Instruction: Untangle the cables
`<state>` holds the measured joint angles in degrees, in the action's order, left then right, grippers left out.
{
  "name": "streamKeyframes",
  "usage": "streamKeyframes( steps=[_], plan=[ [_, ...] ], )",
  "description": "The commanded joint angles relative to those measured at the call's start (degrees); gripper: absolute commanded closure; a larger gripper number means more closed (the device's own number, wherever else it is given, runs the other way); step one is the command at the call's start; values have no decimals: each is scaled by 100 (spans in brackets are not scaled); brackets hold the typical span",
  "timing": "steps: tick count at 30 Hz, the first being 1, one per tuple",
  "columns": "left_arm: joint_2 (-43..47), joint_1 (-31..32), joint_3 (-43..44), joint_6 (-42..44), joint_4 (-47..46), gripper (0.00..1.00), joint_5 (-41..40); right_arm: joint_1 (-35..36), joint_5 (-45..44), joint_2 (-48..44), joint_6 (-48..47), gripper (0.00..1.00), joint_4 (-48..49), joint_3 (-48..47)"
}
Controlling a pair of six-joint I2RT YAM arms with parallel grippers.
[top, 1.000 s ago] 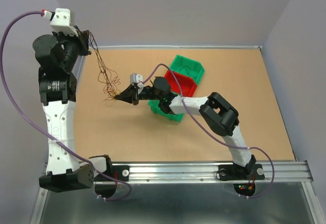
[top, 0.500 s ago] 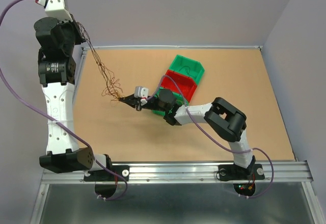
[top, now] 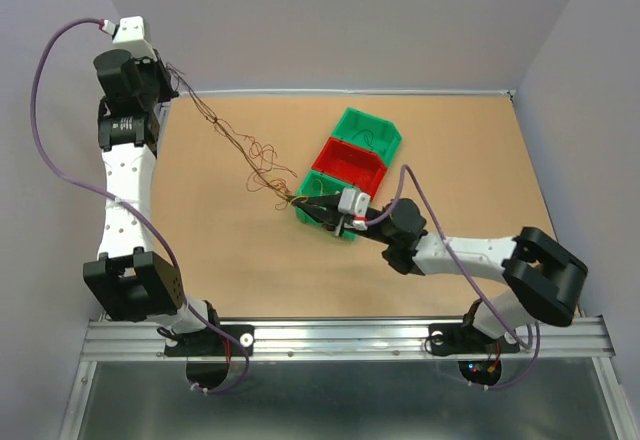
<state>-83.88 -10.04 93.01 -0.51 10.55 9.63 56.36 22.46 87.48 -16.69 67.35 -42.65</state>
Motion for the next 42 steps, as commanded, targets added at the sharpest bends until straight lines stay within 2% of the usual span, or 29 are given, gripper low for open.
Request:
streamKeyframes(
  steps=[1,2,5,9,12,18,23,24,28,31,37,40,42],
  plan=[
    [29,-376,-544,-45,-2292,100,-584,218,594,-878,271,89,-415,792],
    [38,-376,-695,-37,-2398,100,-594,218,532,-1082,271,90,-425,898],
    [82,-367,-1249,-54,-2759,100,-620,218,207,-1757,333,99,-442,1153],
    [196,-375,-2021,-194,-3312,100,-612,218,-258,-2576,455,99,-600,1531],
    [118,-358,-2138,-177,-3322,100,-444,218,-373,-3164,491,99,-871,1646],
    [-409,-376,-2296,-37,-3471,100,-795,218,-961,-4457,701,99,-1680,1840],
    [-1226,-367,-2209,16,-3489,100,-743,218,-2218,-5581,939,99,-2288,1848],
    [-1297,-375,-2208,8,-3524,100,-830,218,-2741,-5732,965,99,-2314,1935],
    [-1535,-367,-2349,-10,-3761,100,-1138,218,-3815,-6584,1062,99,-2349,2181],
    [-1605,-376,-2340,-19,-3814,100,-1297,218,-4327,-7270,1080,99,-2638,2305],
    [-1606,-375,-2428,-37,-3990,100,-1595,218,-4750,-8026,1167,99,-2737,2454],
    [-1763,-463,-2393,-72,-3999,100,-1543,209,-4681,-8317,1238,99,-2745,2569],
    [-1712,-472,-2437,-45,-4034,100,-1473,209,-4427,-8039,1273,99,-2963,2404]
  ],
)
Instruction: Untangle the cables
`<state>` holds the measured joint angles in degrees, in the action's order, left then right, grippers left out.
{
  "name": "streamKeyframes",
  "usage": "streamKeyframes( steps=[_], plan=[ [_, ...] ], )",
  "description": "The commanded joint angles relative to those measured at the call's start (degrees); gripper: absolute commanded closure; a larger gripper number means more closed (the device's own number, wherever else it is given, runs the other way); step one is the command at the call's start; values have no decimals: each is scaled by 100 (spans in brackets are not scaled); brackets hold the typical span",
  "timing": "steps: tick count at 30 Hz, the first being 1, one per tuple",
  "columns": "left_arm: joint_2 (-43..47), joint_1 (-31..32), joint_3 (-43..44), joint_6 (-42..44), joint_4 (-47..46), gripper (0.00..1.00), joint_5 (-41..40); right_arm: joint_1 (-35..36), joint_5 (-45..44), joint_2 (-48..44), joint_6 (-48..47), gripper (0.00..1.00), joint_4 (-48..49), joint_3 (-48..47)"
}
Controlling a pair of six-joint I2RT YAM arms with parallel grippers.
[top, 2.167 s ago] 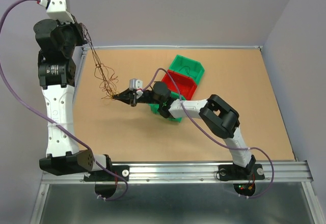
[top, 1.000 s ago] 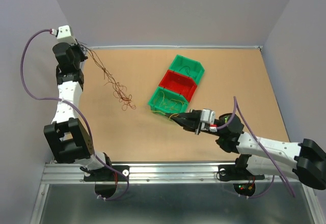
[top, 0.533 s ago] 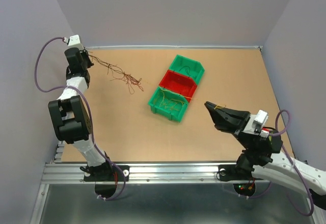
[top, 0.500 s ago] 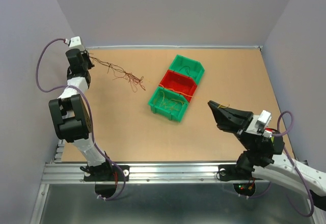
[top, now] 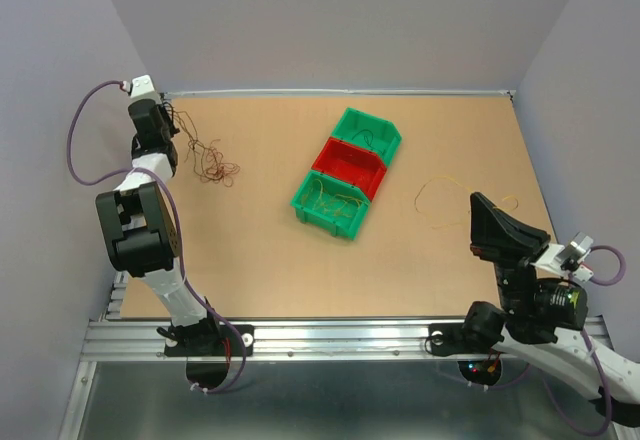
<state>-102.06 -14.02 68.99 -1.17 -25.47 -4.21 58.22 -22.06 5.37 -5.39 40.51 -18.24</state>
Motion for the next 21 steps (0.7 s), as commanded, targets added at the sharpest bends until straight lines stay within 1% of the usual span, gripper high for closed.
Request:
streamKeyframes(
  steps=[1,2,4,5,8,9,13,16,21],
  plan=[
    [107,-66,-78,3,-449,100,-46,32,88,175,169,99,-376,-126],
    [212,-31,-131,3,-502,100,33,23,149,593,161,99,-464,-327],
    [379,31,-376,55,-703,100,78,23,220,1043,117,99,-500,-513],
    [563,83,-465,82,-757,100,69,23,264,1515,82,99,-448,-592],
    [941,347,-755,388,-871,100,166,23,334,2116,20,99,-220,-777],
    [1038,426,-816,450,-880,100,209,23,413,2448,20,100,-167,-830],
    [1714,838,-1255,723,-959,100,236,23,808,3110,187,99,-79,-1137],
    [2153,988,-1563,785,-1073,100,394,14,932,3698,257,99,-61,-1304],
    [2655,1121,-2090,820,-1442,100,903,23,827,4586,345,99,-43,-1787]
  ],
)
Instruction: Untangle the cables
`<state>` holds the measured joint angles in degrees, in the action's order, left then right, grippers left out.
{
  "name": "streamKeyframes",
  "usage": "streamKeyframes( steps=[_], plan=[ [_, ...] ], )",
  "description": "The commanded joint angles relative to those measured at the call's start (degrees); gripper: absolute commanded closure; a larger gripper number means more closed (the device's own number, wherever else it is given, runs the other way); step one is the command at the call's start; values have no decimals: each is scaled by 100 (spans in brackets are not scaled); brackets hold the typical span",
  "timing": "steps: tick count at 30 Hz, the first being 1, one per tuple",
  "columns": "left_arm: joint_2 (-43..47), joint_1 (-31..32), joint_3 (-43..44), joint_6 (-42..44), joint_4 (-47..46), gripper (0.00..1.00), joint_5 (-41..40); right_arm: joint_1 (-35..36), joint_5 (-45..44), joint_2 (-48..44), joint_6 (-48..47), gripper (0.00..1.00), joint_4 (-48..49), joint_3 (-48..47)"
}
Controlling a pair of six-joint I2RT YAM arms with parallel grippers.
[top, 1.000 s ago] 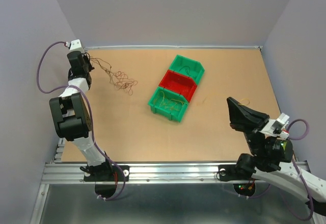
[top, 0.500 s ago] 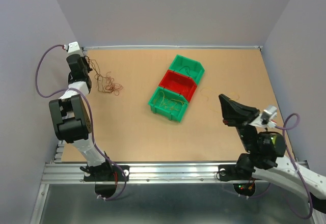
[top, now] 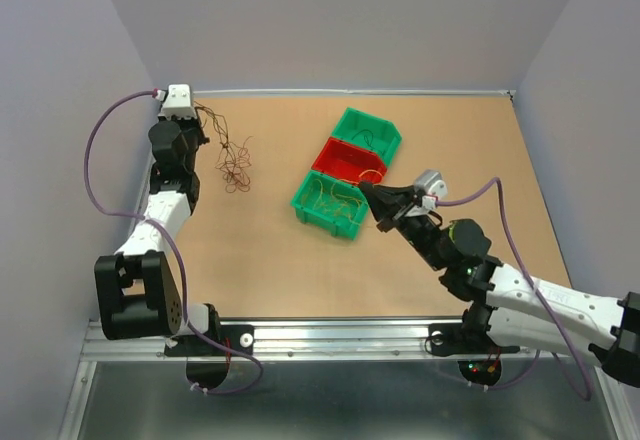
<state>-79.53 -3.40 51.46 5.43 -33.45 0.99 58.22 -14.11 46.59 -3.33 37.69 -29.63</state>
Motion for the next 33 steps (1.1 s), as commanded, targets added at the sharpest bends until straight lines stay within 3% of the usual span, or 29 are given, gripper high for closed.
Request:
streamKeyframes(
  steps=[1,5,10,19,23,26,33],
  plan=[
    [464,76,-339,169,-645,100,419,23,-73,622,140,99,239,-728],
    [745,147,-681,195,-979,100,612,-3,-531,1578,96,99,169,-1132],
    [904,190,-831,195,-1120,100,700,-345,-23,2538,254,99,-446,-1974],
    [974,217,-901,195,-1172,100,788,-1663,2323,3812,869,99,-1492,-2969],
    [948,226,-910,213,-1172,100,823,-1752,2912,4567,580,99,-2578,-3610],
    [921,234,-901,222,-1172,100,841,-1752,2940,4859,186,100,-3301,-4112],
    [860,252,-884,239,-1172,100,841,-1752,2598,4833,-484,97,-4550,-3990]
  ],
)
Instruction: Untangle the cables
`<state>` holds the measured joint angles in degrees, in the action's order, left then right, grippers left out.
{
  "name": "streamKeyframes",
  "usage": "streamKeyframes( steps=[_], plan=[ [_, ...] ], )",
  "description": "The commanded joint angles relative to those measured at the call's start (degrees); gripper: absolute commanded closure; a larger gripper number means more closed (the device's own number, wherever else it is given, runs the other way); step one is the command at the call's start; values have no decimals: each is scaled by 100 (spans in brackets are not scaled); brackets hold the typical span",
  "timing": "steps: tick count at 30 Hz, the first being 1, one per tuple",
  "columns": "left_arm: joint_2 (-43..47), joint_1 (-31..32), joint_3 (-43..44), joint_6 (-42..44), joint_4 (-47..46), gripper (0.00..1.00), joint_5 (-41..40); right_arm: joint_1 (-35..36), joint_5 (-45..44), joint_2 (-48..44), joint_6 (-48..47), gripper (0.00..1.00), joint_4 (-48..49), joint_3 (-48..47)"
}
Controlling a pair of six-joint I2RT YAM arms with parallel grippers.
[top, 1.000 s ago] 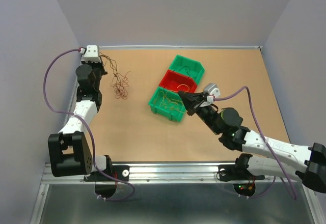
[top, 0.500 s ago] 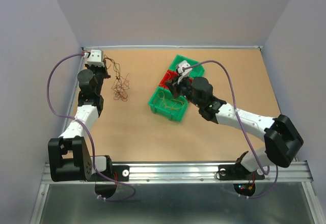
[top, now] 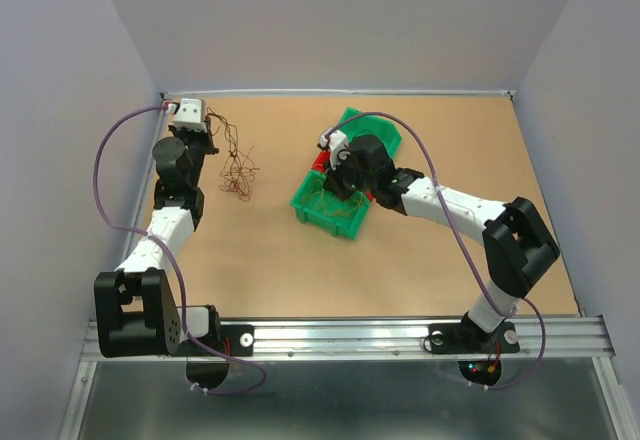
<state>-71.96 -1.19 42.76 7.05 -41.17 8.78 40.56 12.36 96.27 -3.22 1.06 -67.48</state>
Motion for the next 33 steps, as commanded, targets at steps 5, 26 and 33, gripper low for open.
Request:
streamKeyframes(
  steps=[5,26,33],
  plan=[
    [77,66,-22,95,-401,100,54,14,-620,495,-556,96,-1450,-589],
    [306,102,-110,200,-392,100,54,31,178,35,-811,65,-1276,-679],
    [367,260,-137,236,-383,100,98,31,109,-416,-732,42,-801,-257]
  ],
)
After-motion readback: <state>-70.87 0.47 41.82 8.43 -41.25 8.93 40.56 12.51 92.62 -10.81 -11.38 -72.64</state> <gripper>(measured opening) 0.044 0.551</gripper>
